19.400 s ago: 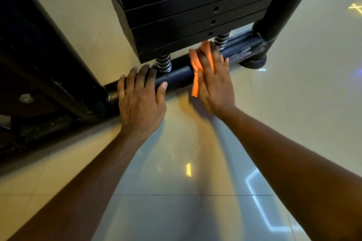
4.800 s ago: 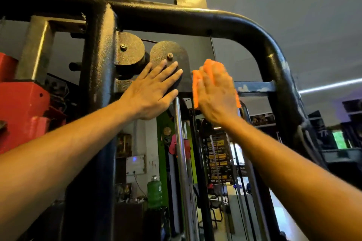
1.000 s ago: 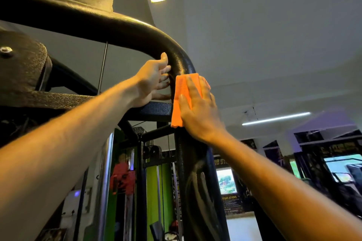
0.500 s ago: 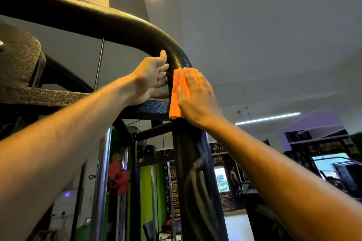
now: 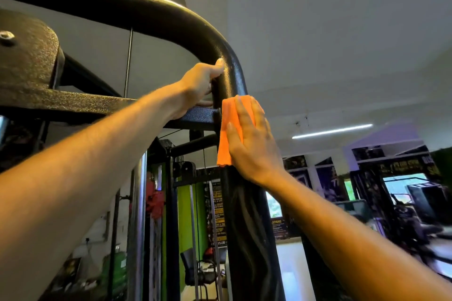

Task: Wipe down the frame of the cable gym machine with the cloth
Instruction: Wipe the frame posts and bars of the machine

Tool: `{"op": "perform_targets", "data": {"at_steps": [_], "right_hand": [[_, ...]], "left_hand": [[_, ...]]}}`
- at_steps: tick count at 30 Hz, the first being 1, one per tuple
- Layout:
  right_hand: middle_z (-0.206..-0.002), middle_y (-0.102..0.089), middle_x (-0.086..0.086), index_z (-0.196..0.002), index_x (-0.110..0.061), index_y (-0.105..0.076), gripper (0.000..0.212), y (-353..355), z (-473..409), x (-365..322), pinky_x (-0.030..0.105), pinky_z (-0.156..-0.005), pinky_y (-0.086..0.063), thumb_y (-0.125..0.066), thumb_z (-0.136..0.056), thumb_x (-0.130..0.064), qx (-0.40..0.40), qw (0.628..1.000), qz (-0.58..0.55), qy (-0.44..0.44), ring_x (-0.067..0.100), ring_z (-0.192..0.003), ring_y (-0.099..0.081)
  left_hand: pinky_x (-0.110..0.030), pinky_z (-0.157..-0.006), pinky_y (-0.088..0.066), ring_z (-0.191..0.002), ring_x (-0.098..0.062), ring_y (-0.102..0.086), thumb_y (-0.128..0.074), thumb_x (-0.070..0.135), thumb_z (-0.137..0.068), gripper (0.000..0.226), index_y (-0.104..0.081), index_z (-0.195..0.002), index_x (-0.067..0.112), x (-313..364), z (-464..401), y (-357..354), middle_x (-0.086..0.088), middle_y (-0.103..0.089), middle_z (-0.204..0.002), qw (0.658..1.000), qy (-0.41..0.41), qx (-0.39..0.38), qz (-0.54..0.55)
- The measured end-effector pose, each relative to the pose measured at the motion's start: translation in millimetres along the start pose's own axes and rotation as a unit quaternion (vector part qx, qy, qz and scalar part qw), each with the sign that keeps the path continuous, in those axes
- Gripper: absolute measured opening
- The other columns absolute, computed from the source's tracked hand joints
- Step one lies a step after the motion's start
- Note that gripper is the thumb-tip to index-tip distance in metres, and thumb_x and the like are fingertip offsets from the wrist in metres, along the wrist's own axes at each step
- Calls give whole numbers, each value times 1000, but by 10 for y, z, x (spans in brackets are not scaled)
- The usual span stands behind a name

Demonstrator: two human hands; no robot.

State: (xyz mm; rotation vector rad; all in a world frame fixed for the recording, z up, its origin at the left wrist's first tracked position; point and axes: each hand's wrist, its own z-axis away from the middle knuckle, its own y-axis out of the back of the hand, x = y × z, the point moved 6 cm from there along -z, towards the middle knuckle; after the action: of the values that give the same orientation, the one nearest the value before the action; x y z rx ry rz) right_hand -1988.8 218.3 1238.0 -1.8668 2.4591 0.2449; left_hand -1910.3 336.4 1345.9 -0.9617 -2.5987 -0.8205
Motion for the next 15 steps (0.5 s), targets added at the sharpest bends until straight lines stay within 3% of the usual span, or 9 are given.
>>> {"op": "perform_targets", "data": {"at_steps": [2, 6, 9, 11, 13, 15], "right_hand": [[-182, 5, -8, -173, -42, -4, 67, 18, -269, -77, 61, -131, -25, -32, -115, -56, 2, 1000, 2, -7, 25, -168, -2], [-182, 7, -8, -173, -41, -3, 67, 5, -284, -134, 66, -128, -30, -28, -114, -61, 2, 1000, -4, -15, 29, -168, -2], [-181, 14, -11, -172, -45, 2, 65, -38, 442, -93, 61, -124, -36, -25, -115, -60, 0, 1000, 13, -12, 23, -169, 5], [-181, 16, -13, -172, -46, 2, 64, -63, 892, -52, 59, -131, -28, -29, -116, -55, -4, 1000, 12, -7, 19, -168, 9], [-181, 13, -11, -172, -47, 0, 65, -56, 928, -11, 61, -132, -24, -33, -116, -52, -2, 1000, 15, -9, 20, -169, 5], [-182, 7, -8, -172, -48, -3, 65, -34, 646, -34, 65, -130, -26, -36, -116, -51, 13, 1000, 20, -8, 26, -169, 0]], "left_hand": [[-30, -91, -56, -110, -21, -71, -36, 50, -116, 51, -67, -120, 10, 19, 52, -74, -9, -72, -119, 999, 3, -28, -18], [-34, -104, -45, -108, -9, -63, -39, 48, -116, 34, -65, -113, 27, -4, 175, -36, 3, -66, -118, 995, -58, -2, -81], [-34, -94, -55, -107, -12, -69, -54, 42, -108, 22, -71, -110, 27, -95, 453, 11, 4, -73, -113, 982, -151, 72, -92], [-24, -75, -56, -86, -11, -73, -60, 31, -108, 24, -76, -102, 13, -199, 728, -24, -4, -77, -93, 975, -172, 105, -98], [-20, -61, -51, -67, -12, -72, -58, 28, -110, 36, -76, -86, 9, -340, 917, -64, -6, -75, -74, 975, -139, 127, -116], [-26, -63, -54, -68, -15, -74, -53, 35, -111, 45, -77, -82, 11, -517, 922, -58, -4, -77, -72, 980, -56, 134, -138]]}}
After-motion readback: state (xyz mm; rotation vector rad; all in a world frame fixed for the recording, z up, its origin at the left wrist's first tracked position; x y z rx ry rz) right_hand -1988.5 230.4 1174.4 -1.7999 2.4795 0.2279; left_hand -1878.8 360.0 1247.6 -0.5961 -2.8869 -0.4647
